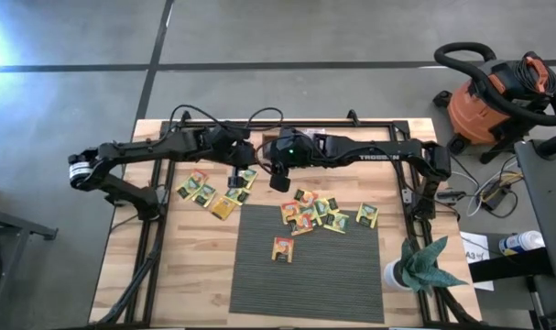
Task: Pick & Place Tea
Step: Put the white tea bag into the right section of the wooden organizer
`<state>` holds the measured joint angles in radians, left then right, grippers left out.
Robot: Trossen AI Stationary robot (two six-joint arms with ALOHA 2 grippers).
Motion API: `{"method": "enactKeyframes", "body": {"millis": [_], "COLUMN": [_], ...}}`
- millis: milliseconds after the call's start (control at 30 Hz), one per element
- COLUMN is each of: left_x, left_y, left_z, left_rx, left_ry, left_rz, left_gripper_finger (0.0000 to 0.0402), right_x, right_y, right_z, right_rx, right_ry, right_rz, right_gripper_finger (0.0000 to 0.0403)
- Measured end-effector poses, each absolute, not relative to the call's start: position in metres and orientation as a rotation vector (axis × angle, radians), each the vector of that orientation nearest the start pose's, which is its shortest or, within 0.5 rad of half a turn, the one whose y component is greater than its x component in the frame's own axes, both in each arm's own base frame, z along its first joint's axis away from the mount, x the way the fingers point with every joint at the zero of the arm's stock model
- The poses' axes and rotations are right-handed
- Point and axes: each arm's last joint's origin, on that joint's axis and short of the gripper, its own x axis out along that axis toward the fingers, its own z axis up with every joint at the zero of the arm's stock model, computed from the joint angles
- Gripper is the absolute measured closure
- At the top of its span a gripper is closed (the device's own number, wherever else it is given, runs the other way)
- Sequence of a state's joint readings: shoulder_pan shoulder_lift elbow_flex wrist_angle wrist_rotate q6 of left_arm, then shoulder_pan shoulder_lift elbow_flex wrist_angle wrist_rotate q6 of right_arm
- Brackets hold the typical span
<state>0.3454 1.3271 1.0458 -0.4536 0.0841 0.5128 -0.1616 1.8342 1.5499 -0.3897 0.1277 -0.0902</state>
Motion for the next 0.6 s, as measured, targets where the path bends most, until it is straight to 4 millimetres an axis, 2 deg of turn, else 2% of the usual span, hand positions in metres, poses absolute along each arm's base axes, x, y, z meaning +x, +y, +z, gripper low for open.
{"method": "enactKeyframes", "body": {"millis": [300, 600], "left_x": [0.274, 0.272], "left_y": [0.09, 0.089], "left_z": [0.295, 0.296], "left_rx": [0.347, 0.3], "left_ry": [0.729, 0.723], "left_rz": [0.049, 0.067], "left_gripper_finger": [0.0401, 0.0401], "right_x": [0.41, 0.408], "right_y": [-0.07, -0.073], "right_z": [0.285, 0.283], "right_rx": [-0.069, 0.043], "right_ry": [0.697, 0.707], "right_rz": [-0.242, -0.26], "right_gripper_finger": [0.0288, 0.0383]}}
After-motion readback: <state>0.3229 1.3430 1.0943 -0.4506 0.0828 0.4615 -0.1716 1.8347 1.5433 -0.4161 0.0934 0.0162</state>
